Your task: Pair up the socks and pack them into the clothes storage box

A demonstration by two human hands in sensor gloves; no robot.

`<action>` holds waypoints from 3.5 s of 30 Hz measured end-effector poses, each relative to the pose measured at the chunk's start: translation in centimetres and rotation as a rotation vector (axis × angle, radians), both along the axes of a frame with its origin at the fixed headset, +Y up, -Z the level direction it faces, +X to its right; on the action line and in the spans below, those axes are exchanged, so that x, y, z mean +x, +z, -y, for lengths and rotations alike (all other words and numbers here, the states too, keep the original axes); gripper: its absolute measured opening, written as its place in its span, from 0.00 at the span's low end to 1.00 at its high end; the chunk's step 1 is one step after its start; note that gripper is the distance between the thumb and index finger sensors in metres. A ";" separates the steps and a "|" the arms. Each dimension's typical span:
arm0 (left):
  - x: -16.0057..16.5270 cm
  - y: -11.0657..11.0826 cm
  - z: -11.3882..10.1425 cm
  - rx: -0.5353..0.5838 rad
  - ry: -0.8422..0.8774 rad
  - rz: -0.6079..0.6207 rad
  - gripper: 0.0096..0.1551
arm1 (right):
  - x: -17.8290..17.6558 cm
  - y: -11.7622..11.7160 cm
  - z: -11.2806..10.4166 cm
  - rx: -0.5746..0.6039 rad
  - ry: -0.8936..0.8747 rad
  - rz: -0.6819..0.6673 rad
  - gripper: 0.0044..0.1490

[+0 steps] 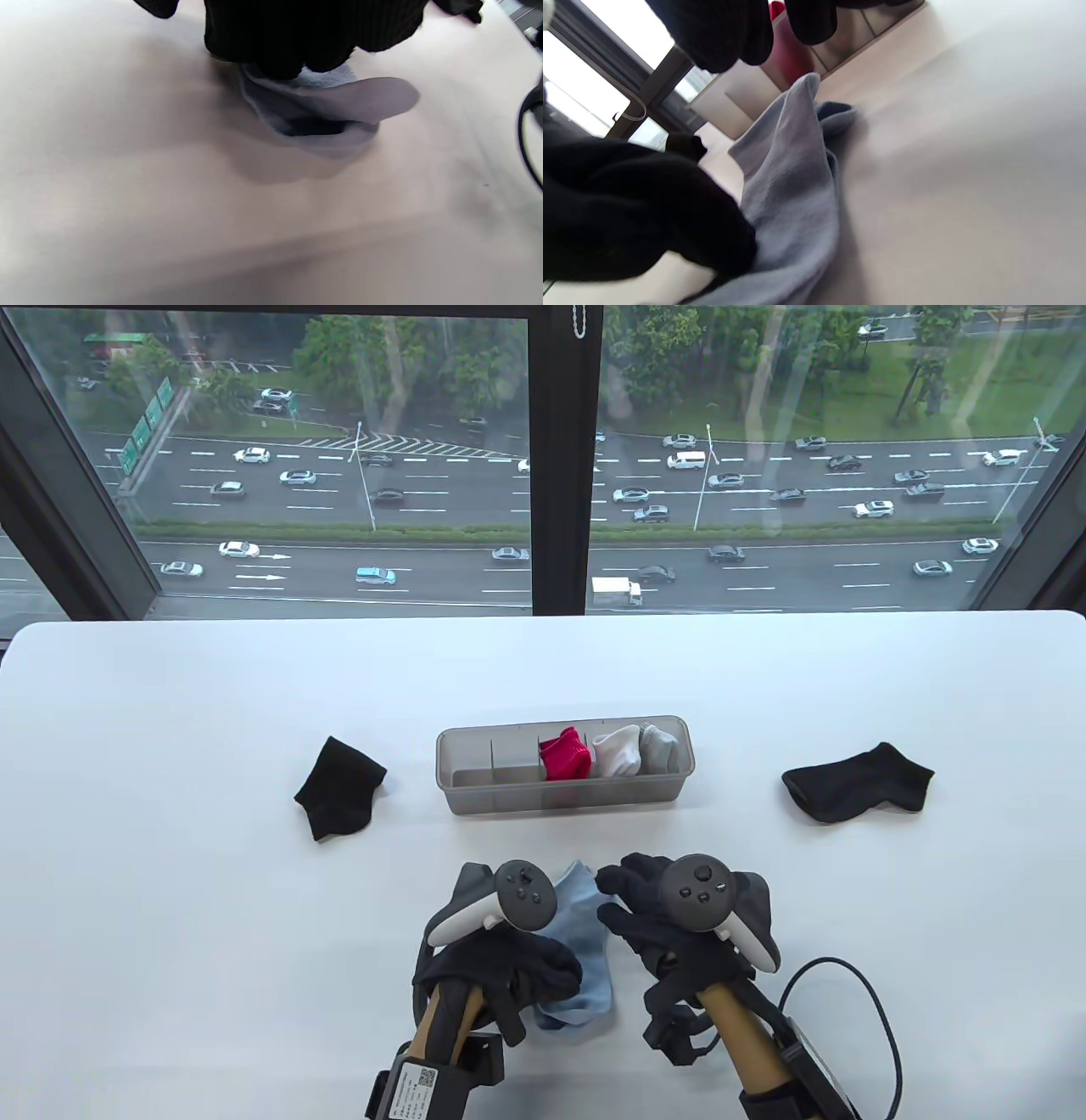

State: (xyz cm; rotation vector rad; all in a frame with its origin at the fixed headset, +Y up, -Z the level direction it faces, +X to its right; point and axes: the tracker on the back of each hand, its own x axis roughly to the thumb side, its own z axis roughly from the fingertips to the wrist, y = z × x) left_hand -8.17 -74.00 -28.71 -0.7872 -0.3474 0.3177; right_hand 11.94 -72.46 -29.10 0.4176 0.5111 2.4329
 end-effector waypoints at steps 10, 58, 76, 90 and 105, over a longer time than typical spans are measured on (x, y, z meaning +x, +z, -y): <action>-1.2 -1.0 1.8 -0.098 0.035 -0.061 0.40 | -2.2 -0.2 3.4 -0.248 0.260 -0.225 0.49; 0.4 -0.4 1.8 0.286 -0.064 -0.136 0.33 | -1.7 -1.4 6.1 -0.264 -0.145 0.101 0.22; 0.9 -0.3 1.8 0.320 -0.114 -0.111 0.37 | -1.3 -1.6 6.3 -0.315 -0.220 0.106 0.23; 0.8 -0.1 1.9 0.380 -0.104 -0.110 0.24 | -0.7 -1.7 6.2 -0.274 -0.190 0.042 0.26; 1.4 0.2 2.0 0.371 -0.120 -0.094 0.24 | -0.5 -1.4 6.3 -0.274 -0.221 0.031 0.35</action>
